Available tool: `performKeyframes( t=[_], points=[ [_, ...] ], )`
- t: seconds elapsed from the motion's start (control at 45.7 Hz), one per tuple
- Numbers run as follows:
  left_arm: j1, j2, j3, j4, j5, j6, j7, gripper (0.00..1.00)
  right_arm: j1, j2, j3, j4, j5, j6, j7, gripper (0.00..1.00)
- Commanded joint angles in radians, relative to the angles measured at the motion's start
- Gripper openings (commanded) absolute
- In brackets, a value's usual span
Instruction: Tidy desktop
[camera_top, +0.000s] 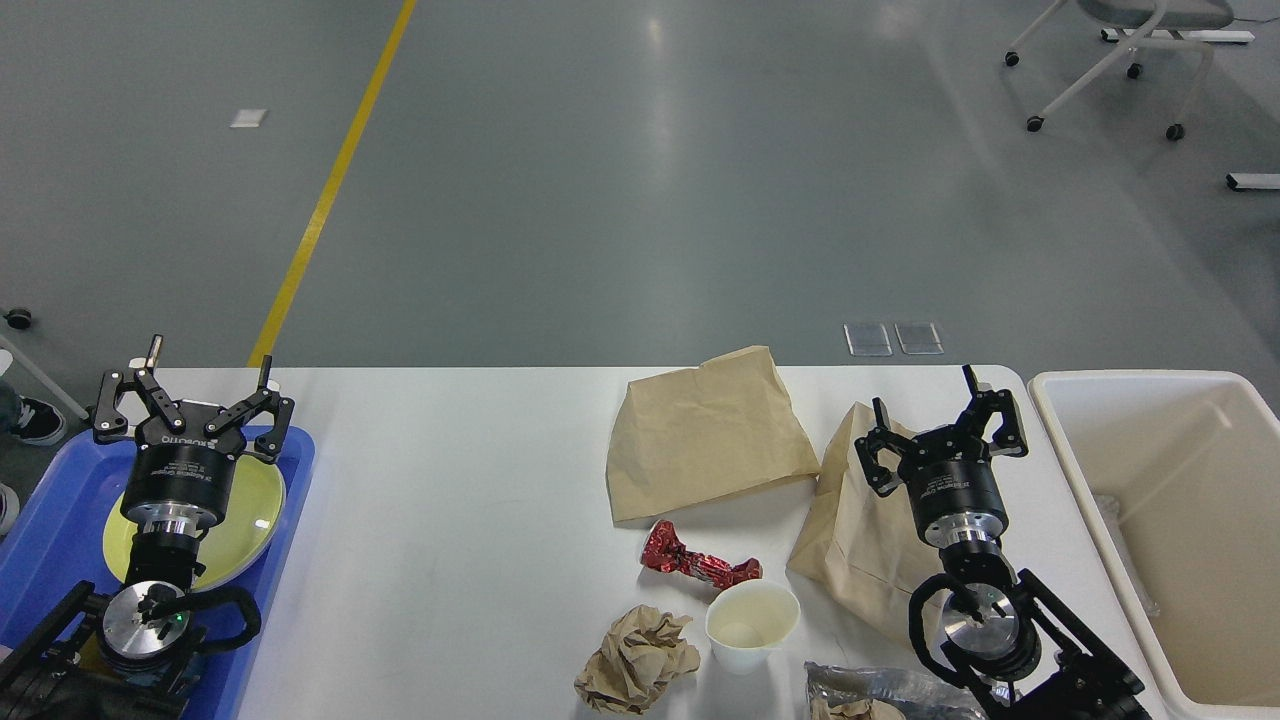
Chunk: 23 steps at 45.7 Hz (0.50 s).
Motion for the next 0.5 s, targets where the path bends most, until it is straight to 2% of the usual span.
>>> performKeyframes(
  t=[0.0, 0.481],
  points=[
    [0.000, 0.000, 0.000, 0.000, 0.000, 0.000, 0.000, 0.96, 0.000, 0.000, 0.000, 0.000, 0.000, 0.000, 0.000, 1.00],
    [0.000, 0.000, 0.000, 0.000, 0.000, 0.000, 0.000, 0.96, 0.002, 0.000, 0.002, 0.000, 0.002, 0.000, 0.000, 1.00]
  ],
)
